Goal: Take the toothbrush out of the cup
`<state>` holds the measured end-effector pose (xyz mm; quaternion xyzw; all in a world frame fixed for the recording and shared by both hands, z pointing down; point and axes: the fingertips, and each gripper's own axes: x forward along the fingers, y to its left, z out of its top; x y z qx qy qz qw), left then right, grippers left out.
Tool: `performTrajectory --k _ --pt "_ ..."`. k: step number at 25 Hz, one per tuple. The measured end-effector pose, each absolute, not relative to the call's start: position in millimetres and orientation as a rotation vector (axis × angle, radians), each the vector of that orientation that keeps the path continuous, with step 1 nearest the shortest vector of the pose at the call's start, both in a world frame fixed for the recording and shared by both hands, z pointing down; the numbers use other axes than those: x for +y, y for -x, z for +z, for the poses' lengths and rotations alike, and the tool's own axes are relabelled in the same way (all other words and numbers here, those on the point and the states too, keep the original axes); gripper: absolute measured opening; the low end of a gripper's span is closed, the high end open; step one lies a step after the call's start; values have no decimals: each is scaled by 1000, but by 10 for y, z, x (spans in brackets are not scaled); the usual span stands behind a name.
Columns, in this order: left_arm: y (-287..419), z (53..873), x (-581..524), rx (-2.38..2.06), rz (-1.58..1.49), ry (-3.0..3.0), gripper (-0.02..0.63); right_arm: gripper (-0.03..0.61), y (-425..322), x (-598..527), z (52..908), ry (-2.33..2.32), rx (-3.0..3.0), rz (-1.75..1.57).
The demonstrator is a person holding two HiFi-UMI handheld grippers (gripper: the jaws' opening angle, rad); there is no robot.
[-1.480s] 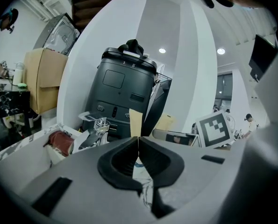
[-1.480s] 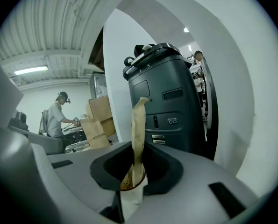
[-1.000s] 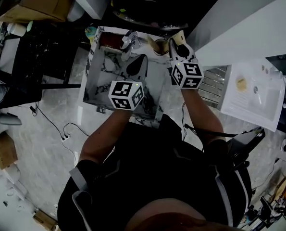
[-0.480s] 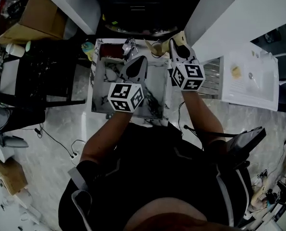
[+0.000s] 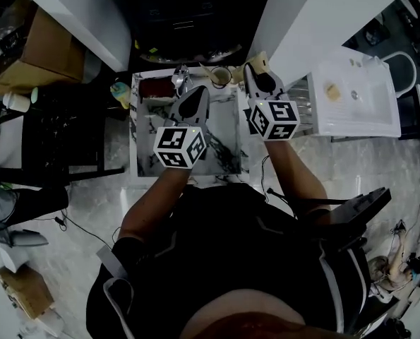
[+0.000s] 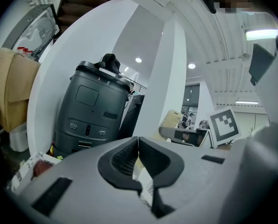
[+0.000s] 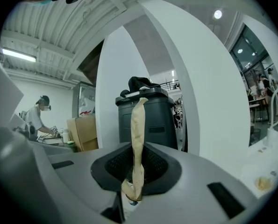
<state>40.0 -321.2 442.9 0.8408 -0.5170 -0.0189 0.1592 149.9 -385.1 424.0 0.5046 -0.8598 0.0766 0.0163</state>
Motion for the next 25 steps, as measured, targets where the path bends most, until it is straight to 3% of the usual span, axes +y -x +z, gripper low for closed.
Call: performTrajectory --k 25 --pt "-380 4341 -3208 -1542 -41 -2424 9 50 -1719 -3520 4034 -1677 -2639 207"
